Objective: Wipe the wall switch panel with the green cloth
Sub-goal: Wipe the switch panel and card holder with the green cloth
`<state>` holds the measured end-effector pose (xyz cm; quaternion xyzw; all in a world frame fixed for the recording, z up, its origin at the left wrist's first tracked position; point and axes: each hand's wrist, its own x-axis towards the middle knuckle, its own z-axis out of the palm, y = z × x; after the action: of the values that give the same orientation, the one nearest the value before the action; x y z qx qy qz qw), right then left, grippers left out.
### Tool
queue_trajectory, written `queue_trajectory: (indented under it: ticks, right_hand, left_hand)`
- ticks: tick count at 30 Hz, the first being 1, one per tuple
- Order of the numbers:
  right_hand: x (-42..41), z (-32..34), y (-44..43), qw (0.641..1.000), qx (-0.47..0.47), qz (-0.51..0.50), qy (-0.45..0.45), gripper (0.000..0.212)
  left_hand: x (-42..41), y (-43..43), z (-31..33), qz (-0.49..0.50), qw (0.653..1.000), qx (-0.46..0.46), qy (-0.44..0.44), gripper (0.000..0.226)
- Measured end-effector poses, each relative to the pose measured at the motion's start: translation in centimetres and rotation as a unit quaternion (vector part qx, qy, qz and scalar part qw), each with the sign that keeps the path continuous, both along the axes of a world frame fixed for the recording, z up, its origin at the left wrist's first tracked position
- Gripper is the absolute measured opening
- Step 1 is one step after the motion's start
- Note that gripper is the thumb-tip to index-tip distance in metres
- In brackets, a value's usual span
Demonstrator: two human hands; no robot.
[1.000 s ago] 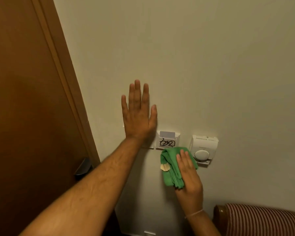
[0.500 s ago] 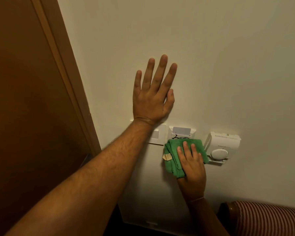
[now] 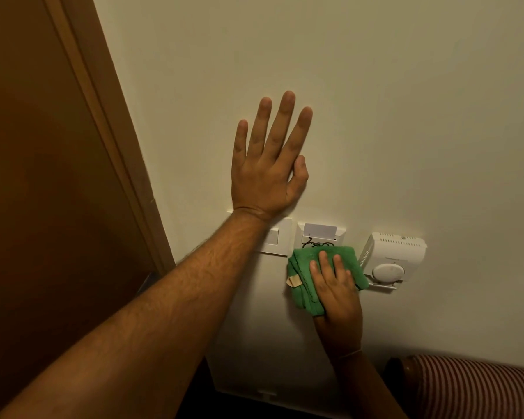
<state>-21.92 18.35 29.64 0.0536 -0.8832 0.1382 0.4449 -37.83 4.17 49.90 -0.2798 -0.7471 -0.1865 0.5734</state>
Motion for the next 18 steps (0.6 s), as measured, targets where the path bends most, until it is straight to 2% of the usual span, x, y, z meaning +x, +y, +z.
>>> queue_trajectory:
  ticks: [5,8,12,16,18]
  right_hand:
    - [-0.1,0.9,-1.1,0.998,-0.065,0.013,0.018,0.065]
    - [-1.0,1.9,-3.4,0.996,-0.084,0.040,-0.003,0.067]
    - [-0.7,0.8,-3.5,0.998,-0.030,0.049,-0.015,0.059]
    - [0.0,0.7,-1.2,0.995,-0.099,-0.016,0.031,0.052]
    - [-0.4,1.3,-1.6,0.993,-0.110,-0.008,0.045,0.053]
  left_hand:
    - [0.2,0.0,0.1,0.015,1.000,0.002,-0.009,0.071]
    - [0.3,0.0,0.1,0.017,1.000,0.004,-0.006,0.070]
    - [0.4,0.0,0.3,0.013,1.000,0.007,-0.007,0.069]
    - [0.6,0.0,0.3,0.017,1.000,0.009,-0.006,0.069]
    - [0.5,0.0,0.2,0.019,1.000,0.011,0.000,0.069]
